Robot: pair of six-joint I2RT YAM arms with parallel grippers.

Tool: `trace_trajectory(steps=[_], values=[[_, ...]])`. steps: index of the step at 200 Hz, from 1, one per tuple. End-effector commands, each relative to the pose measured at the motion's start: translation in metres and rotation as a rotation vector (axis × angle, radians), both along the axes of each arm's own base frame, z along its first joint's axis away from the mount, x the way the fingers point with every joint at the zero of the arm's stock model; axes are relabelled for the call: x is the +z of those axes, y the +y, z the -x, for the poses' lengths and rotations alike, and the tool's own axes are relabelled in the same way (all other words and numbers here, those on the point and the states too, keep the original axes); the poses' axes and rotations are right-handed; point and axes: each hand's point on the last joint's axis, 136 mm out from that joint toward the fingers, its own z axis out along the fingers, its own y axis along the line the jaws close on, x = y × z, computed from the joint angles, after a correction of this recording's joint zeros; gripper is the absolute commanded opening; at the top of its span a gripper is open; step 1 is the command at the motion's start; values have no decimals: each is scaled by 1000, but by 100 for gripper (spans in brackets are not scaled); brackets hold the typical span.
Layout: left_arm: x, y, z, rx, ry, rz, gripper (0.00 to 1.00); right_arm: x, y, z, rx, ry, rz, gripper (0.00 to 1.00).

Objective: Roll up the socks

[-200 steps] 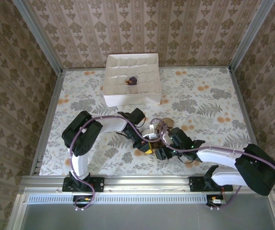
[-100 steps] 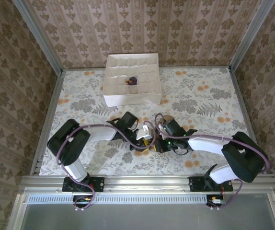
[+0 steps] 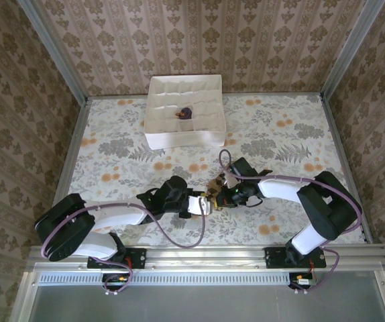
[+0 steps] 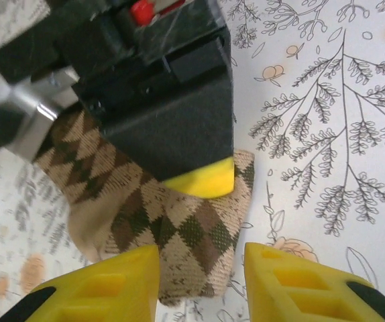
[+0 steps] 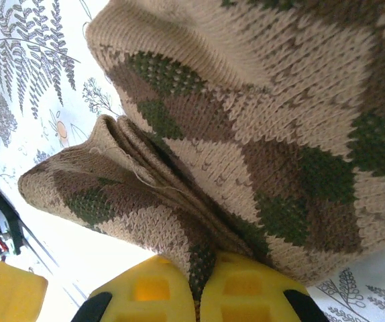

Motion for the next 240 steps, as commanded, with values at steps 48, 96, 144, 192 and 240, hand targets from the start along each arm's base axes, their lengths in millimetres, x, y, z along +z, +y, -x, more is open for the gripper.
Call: trace_trajectory(steps=[48,96,144,192,240], values=[[-9,-8,-27,99,130,38,48,-59,-55,45,-67,206,272,0],[-8,-17,-32,104,261,82,44,-61,-55,51,-54,221,260,0],[-16,-21,-38,121,342,56,36,-59,-53,51,-48,218,248,0],[-55,-15,-48,219,506,-124,23,-30,-42,42,-21,123,164,14],[-83,-15,-43,270,666,-247,18,36,-54,22,-16,-175,147,33]])
